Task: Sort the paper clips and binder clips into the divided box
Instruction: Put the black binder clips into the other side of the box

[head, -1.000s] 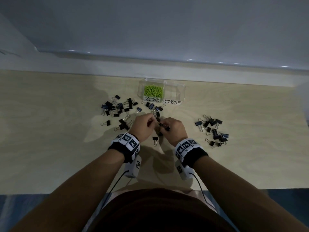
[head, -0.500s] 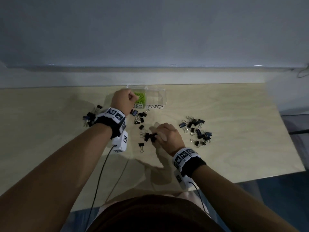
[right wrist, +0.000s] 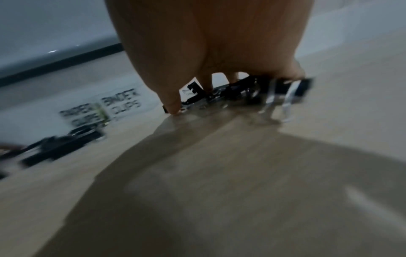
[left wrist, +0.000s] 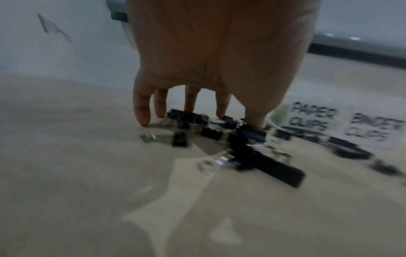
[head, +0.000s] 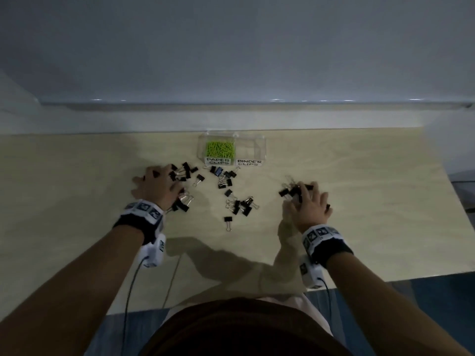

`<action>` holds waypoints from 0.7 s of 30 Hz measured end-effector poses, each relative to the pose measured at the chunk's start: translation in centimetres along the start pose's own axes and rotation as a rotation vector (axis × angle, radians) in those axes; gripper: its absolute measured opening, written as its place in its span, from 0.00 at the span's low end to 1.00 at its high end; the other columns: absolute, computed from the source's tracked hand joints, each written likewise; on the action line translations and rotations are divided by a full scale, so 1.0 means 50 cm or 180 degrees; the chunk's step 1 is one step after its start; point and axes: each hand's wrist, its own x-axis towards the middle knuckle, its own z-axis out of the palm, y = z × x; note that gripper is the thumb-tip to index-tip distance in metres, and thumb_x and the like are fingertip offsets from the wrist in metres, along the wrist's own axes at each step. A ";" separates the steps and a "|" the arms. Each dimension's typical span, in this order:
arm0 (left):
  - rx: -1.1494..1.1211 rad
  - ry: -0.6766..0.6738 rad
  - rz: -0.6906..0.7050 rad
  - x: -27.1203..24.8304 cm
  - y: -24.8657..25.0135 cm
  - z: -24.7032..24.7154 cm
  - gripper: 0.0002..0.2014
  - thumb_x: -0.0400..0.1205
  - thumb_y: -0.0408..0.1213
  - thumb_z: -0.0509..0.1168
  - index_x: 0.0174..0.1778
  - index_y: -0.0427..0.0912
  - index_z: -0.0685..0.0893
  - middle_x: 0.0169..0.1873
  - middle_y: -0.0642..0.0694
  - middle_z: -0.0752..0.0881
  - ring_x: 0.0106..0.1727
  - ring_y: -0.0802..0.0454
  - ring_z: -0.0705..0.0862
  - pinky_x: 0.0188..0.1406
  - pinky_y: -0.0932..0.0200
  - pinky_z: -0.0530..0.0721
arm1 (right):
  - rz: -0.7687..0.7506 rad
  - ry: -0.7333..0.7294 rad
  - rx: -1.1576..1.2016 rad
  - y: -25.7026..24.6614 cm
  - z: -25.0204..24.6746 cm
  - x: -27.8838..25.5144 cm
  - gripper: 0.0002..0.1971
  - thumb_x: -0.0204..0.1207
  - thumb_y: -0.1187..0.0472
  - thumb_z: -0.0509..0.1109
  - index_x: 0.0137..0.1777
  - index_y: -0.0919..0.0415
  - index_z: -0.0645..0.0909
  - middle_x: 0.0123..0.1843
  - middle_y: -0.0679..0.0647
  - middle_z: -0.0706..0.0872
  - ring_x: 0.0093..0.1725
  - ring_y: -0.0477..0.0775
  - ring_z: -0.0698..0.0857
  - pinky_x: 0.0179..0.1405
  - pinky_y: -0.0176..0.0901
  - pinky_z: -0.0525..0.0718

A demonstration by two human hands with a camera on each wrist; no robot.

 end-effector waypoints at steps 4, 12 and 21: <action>0.0128 0.0268 0.0108 -0.089 0.054 0.040 0.27 0.79 0.59 0.58 0.75 0.58 0.65 0.74 0.41 0.63 0.66 0.29 0.65 0.60 0.37 0.76 | -0.0562 -0.0014 -0.0094 -0.086 0.047 -0.043 0.29 0.80 0.42 0.55 0.80 0.42 0.53 0.85 0.50 0.44 0.82 0.65 0.42 0.77 0.74 0.47; -0.0298 0.0462 0.0541 -0.117 0.096 0.017 0.24 0.82 0.50 0.60 0.73 0.51 0.68 0.69 0.40 0.70 0.66 0.35 0.67 0.54 0.41 0.79 | -0.1735 0.0143 -0.0189 -0.211 0.037 -0.079 0.26 0.77 0.49 0.60 0.75 0.40 0.60 0.82 0.51 0.56 0.82 0.61 0.53 0.77 0.72 0.52; -0.0125 -0.0091 0.1396 -0.081 0.132 0.022 0.25 0.83 0.49 0.58 0.77 0.56 0.65 0.78 0.51 0.64 0.73 0.37 0.63 0.69 0.37 0.71 | -0.2227 -0.0614 -0.0473 -0.273 0.007 -0.063 0.26 0.79 0.52 0.59 0.77 0.39 0.61 0.83 0.46 0.56 0.82 0.57 0.53 0.76 0.73 0.53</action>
